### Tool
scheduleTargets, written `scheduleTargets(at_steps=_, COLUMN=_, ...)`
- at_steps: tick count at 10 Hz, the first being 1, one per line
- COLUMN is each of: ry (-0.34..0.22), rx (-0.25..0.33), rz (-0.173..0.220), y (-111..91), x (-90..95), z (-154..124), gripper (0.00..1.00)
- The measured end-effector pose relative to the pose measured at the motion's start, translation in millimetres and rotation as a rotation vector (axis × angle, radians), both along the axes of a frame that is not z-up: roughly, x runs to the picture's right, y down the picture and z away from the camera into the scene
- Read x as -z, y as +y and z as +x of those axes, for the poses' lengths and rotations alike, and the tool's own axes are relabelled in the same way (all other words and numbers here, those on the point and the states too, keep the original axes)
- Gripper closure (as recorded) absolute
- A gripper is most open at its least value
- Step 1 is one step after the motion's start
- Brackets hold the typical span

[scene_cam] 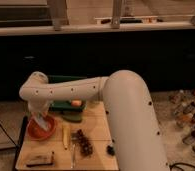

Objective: Place towel in red bowl

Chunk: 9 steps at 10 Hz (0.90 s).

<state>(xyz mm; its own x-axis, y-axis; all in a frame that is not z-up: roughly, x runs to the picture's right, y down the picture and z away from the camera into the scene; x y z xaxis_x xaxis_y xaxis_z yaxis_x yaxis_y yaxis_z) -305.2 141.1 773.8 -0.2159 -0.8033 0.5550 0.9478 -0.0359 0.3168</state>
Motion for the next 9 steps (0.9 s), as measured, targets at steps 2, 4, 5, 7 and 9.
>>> scheduleTargets(at_steps=2, ry=-0.008, rx=0.012, rz=-0.019, y=0.6, x=1.7, z=-4.4, gripper=0.80)
scheduleTargets(at_steps=4, ry=-0.007, rx=0.024, rz=-0.025, y=0.3, x=2.2, z=-3.2, gripper=0.59)
scheduleTargets(at_steps=5, ry=-0.010, rx=0.031, rz=-0.028, y=0.5, x=2.4, z=-2.9, gripper=0.49)
scheduleTargets(at_steps=7, ry=-0.017, rx=0.042, rz=-0.032, y=-1.2, x=2.0, z=-2.9, gripper=0.28)
scheduleTargets(at_steps=9, ry=-0.022, rx=0.048, rz=-0.033, y=-2.7, x=1.0, z=-2.4, gripper=0.20)
